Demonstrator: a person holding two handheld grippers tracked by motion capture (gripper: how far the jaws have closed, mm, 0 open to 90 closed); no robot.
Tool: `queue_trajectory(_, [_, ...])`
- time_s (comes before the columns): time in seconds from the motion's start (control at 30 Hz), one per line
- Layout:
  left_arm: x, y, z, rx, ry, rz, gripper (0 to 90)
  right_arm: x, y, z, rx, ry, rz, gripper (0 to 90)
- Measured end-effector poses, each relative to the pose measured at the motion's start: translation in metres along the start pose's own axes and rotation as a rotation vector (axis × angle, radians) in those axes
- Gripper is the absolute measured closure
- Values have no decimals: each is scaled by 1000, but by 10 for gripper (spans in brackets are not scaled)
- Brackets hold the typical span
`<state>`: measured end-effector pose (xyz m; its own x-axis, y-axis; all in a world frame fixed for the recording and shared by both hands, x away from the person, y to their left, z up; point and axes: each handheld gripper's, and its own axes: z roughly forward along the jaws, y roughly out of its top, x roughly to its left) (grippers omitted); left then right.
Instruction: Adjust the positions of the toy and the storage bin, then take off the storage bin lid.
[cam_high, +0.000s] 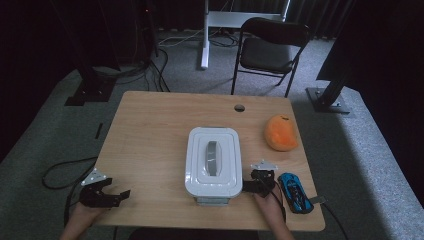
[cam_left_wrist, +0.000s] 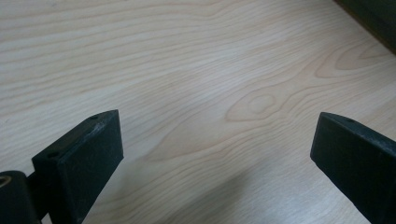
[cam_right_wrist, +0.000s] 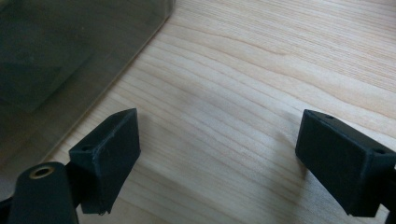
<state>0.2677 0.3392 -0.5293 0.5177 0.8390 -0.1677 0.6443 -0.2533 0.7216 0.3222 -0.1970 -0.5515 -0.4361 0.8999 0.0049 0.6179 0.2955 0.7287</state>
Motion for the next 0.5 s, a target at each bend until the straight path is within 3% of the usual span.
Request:
queue_trajectory(0.27, [-6,-2,7,13,0,60,29,0,0,0,0,2,-4,130])
queue_trajectory(0.5, [-7,-3,9,38,7,72,29,-1,0,0,-1,3,-5,130])
